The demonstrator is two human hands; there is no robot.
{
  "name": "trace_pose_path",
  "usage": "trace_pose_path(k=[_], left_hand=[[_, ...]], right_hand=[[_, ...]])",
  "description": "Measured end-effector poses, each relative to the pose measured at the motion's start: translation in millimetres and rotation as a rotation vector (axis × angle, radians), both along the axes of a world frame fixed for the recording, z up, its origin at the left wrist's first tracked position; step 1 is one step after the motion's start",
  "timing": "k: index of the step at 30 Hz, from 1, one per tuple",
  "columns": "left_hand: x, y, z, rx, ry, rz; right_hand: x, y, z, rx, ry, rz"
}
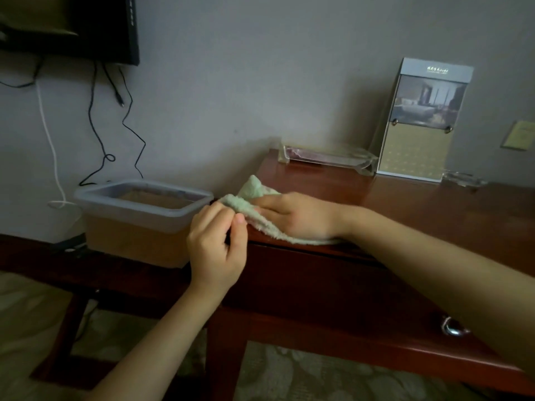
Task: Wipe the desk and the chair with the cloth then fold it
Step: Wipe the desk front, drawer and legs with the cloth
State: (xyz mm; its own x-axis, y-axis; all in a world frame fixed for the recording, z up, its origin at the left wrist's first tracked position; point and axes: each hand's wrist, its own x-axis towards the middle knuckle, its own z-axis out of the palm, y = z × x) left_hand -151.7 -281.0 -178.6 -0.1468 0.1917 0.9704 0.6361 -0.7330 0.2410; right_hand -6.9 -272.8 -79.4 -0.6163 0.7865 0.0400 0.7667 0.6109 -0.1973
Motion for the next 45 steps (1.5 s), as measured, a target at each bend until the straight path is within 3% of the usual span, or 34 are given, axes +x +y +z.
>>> trace_pose_path(k=[6, 12, 20, 23, 26, 31, 35, 39, 42, 45], left_hand=[[1, 0, 0, -0.021, 0.007, 0.023], [3, -1, 1, -0.04, -0.037, -0.003], [-1, 2, -16, -0.016, -0.106, 0.0], [-4, 3, -13, -0.033, -0.025, -0.172], [-10, 2, -4, -0.101, 0.068, -0.424], [-30, 7, 9, -0.317, 0.042, -0.685], [-65, 27, 2, -0.522, -0.063, -0.959], [-79, 43, -16, -0.822, -0.261, -1.126], [-76, 61, -24, -0.939, -0.444, -1.104], [-69, 74, -28, -0.98, -0.538, -1.094]], right_hand=[[0, 27, 7, -0.038, -0.053, 0.086], [-17, 63, 4, 0.019, -0.082, 0.019], [-25, 10, 5, 0.025, -0.07, 0.009], [-22, -24, -5, 0.121, -0.009, 0.025], [-22, -41, -20, 0.41, -0.069, -0.031], [-51, -41, -28, 0.641, -0.194, -0.076], [-88, -13, -18, 0.473, -0.219, -0.036], [-111, 31, -3, 0.05, -0.368, -0.063], [-120, 66, -4, -0.089, -0.192, -0.142], [-121, 86, -7, -0.075, -0.002, -0.224]])
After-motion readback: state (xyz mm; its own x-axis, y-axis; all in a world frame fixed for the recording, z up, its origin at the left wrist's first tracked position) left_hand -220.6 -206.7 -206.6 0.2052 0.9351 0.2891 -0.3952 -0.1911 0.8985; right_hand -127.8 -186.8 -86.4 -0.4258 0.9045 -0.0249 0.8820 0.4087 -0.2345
